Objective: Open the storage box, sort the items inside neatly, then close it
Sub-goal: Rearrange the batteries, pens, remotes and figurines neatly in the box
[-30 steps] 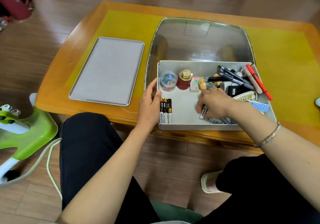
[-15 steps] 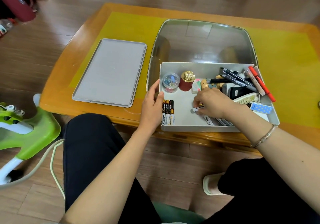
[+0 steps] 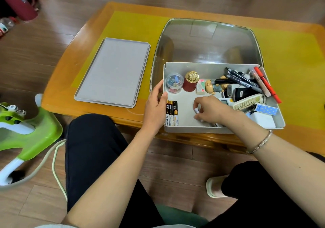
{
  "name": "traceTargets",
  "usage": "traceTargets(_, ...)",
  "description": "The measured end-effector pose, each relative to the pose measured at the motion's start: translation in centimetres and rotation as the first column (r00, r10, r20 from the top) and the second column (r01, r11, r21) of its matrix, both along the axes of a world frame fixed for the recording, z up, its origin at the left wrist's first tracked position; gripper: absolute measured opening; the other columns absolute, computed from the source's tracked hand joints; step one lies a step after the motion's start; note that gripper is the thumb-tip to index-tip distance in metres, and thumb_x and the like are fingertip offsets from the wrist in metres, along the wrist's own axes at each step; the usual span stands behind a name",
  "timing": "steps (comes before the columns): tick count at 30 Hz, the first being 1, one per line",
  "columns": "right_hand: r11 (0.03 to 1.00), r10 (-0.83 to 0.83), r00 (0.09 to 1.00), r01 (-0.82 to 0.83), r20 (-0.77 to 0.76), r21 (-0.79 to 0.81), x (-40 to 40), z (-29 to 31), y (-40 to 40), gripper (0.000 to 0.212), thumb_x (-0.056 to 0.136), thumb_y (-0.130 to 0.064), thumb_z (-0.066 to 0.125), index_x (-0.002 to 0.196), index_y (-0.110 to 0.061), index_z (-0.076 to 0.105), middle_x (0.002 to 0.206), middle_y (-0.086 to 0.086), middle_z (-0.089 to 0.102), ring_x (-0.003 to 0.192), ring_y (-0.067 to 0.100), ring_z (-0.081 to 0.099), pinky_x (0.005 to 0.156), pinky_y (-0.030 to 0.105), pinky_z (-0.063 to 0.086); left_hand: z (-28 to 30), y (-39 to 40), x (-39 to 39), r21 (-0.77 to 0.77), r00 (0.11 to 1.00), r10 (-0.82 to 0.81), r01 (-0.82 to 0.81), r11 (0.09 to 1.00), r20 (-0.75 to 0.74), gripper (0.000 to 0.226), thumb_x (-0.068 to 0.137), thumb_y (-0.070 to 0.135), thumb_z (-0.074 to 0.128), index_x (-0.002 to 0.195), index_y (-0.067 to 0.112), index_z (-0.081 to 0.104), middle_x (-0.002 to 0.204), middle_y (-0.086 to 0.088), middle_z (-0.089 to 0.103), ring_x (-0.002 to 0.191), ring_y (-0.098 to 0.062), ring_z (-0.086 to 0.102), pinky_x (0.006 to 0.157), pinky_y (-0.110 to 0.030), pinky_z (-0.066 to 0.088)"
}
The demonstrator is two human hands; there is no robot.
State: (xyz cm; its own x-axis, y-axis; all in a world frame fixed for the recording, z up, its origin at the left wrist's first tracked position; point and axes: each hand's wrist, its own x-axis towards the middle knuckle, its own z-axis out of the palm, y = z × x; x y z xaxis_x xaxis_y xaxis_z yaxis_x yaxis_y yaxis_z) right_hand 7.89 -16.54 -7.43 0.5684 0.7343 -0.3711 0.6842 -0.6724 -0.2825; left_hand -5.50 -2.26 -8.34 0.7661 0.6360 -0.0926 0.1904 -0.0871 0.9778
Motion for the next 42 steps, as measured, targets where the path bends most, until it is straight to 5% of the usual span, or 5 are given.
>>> traceTargets(3,0.994,-0.098,0.995,0.098,-0.007,0.05,-0.2,0.0,0.3,0.025,0.076,-0.024,0.076,0.093,-0.015,0.06,0.081,0.003,0.064,0.077,0.021,0.063,0.072,0.034,0.054,0.0,0.0,0.0,-0.005,1.0,0.002,-0.002,1.0,0.0,0.044,0.102,0.025,0.042,0.145,0.026,0.037,0.143,0.0,0.047,0.13,-0.017,0.046,0.1,-0.048,0.047)
traceTargets(8,0.962,-0.226,0.918,0.263,-0.327,0.074,-2.0,-0.6,1.6,0.021,0.077,-0.023,0.078,0.086,-0.015,0.061,0.063,0.003,0.07,0.052,0.013,0.068,0.046,0.021,0.052,-0.1,-0.1,0.1,0.002,1.0,0.01,-0.01,1.0,0.001,0.043,0.102,0.025,0.042,0.144,0.027,0.037,0.143,0.0,0.046,0.129,-0.017,0.047,0.099,-0.048,0.048)
traceTargets(20,0.979,-0.19,0.928,0.203,-0.321,0.009,-3.0,0.0,2.3,0.025,0.073,-0.018,0.079,0.091,-0.016,0.063,0.091,0.006,0.069,0.086,0.022,0.065,0.082,0.037,0.055,-0.4,0.1,0.0,0.017,1.0,0.006,-0.006,1.0,0.016,0.041,0.102,0.026,0.042,0.143,0.029,0.038,0.142,0.001,0.047,0.128,-0.016,0.047,0.098,-0.047,0.049)
traceTargets(30,0.998,-0.003,0.979,0.015,-0.205,0.055,-2.5,-0.5,1.6,0.015,0.075,-0.025,0.079,0.078,-0.016,0.067,0.066,-0.014,0.056,0.067,0.005,0.055,0.06,0.018,0.044,-0.4,0.1,0.1,0.01,1.0,0.009,-0.009,1.0,0.019,0.042,0.102,0.024,0.043,0.143,0.027,0.039,0.142,0.001,0.047,0.128,-0.015,0.047,0.098,-0.046,0.049)
traceTargets(42,0.999,0.048,0.999,-0.048,-0.016,0.012,0.0,0.9,0.3,0.026,0.07,-0.031,0.081,0.085,-0.022,0.062,0.074,-0.01,0.055,0.075,0.013,0.054,0.069,0.028,0.045,-0.2,0.0,0.0,0.003,1.0,0.001,-0.001,1.0,0.017,0.042,0.102,0.024,0.042,0.143,0.028,0.038,0.142,0.001,0.048,0.128,-0.016,0.047,0.099,-0.047,0.048)
